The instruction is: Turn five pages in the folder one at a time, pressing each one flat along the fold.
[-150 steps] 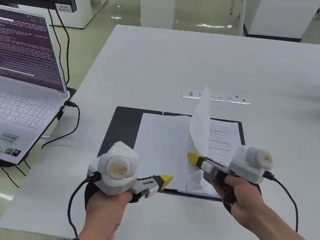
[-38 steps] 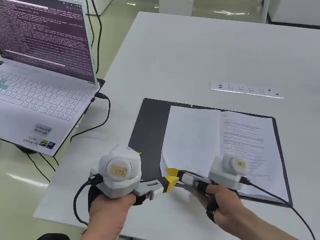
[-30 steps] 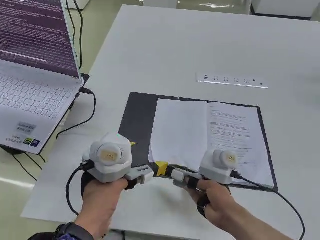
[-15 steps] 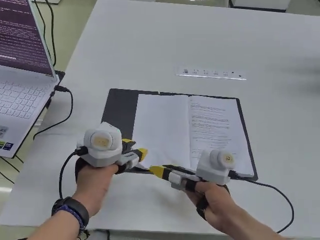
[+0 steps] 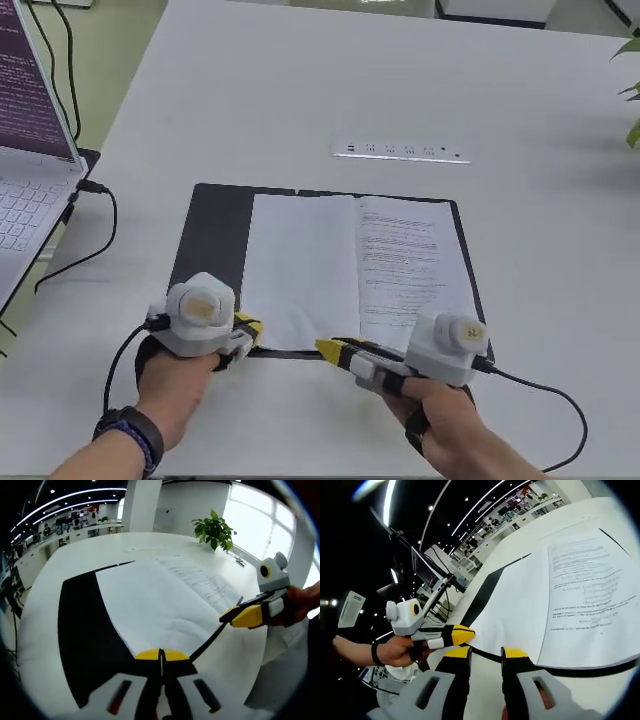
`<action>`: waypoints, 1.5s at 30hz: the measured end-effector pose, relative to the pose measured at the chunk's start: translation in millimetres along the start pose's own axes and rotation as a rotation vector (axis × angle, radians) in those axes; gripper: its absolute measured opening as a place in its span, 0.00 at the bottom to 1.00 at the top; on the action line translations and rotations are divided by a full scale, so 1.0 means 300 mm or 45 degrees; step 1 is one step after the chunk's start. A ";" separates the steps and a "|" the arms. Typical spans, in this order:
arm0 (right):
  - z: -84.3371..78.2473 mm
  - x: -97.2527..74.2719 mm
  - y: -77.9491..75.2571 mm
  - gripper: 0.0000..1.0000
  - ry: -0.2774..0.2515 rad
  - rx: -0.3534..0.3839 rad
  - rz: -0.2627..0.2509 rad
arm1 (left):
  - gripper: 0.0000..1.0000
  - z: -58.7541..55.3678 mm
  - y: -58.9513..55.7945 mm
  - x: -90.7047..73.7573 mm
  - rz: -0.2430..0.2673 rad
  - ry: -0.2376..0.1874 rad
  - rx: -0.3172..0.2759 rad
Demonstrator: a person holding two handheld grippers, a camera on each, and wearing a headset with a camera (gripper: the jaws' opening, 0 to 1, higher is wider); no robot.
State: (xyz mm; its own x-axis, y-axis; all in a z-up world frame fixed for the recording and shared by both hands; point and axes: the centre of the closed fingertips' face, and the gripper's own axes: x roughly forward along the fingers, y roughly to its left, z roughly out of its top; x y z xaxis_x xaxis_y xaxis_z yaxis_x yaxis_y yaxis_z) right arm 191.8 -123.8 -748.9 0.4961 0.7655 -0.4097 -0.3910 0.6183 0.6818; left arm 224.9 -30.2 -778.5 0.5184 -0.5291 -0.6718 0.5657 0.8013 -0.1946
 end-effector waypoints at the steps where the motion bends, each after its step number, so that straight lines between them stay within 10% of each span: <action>1: 0.005 -0.004 -0.005 0.21 -0.005 0.001 -0.006 | 0.00 -0.015 0.007 0.001 0.015 0.019 -0.004; 45: 0.336 0.156 -0.282 0.03 -0.115 -0.014 -0.055 | 0.00 -0.044 0.022 0.010 0.022 0.048 -0.037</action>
State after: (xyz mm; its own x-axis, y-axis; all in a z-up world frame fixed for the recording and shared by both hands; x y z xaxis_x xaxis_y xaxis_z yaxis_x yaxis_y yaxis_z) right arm 326.3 -158.0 -764.7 0.5805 0.7192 -0.3817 -0.3762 0.6527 0.6576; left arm 221.7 -22.9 -791.3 0.5031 -0.5050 -0.7013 0.5377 0.8182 -0.2034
